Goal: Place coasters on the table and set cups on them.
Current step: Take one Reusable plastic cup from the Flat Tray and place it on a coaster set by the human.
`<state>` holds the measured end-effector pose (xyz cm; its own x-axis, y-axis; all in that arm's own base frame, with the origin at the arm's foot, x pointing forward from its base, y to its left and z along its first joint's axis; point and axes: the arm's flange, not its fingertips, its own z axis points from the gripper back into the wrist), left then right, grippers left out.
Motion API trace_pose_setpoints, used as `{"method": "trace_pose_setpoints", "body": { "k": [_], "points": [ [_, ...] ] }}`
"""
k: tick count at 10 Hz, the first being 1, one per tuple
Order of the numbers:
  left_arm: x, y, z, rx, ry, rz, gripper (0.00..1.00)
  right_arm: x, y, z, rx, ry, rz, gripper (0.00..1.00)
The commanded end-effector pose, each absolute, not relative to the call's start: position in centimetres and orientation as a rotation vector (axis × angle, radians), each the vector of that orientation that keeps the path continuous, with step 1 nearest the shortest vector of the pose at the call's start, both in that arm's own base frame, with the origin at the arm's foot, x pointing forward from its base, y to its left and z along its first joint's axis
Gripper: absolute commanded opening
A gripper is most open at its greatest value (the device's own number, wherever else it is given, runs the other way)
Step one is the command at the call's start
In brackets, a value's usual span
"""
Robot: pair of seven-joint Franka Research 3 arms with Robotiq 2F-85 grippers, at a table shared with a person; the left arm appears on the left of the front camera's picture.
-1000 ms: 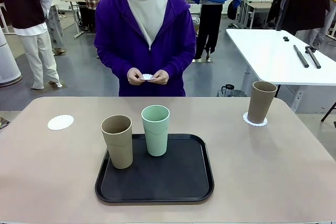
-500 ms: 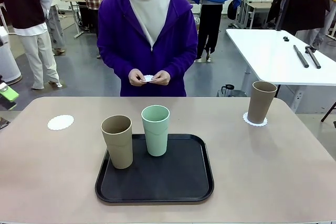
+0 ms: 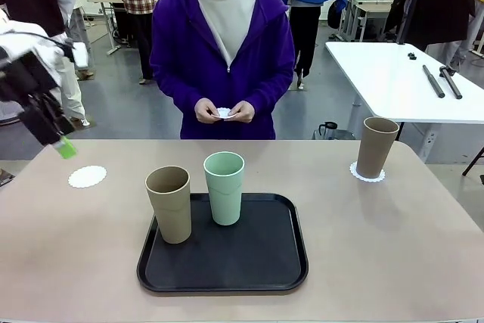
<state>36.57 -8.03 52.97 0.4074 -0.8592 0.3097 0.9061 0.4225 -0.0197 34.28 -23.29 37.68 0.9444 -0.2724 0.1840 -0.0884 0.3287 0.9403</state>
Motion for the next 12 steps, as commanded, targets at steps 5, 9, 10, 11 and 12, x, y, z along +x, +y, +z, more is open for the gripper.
{"method": "trace_pose_setpoints", "body": {
  "k": [5, 9, 10, 11, 12],
  "points": [
    [36.1, -10.5, 49.7, -0.142, -0.287, -1.185, 1.00, 34.1, -23.3, 37.7, 1.239, -0.339, -0.125, 1.00],
    [36.2, -10.4, 49.4, -0.151, -0.304, -1.187, 1.00, 34.1, -23.3, 37.7, 1.239, -0.339, -0.125, 1.00],
    [37.4, -8.6, 47.6, -0.276, -0.348, -1.296, 1.00, 34.1, -23.3, 37.7, 1.239, -0.339, -0.125, 1.00],
    [38.0, -6.9, 45.4, -0.401, -0.407, -1.383, 1.00, 34.1, -23.3, 37.7, 1.239, -0.339, -0.125, 1.00],
    [38.5, -5.6, 43.9, -0.550, -0.464, -1.440, 1.00, 34.1, -23.3, 37.7, 1.239, -0.339, -0.125, 1.00]
  ]
}}
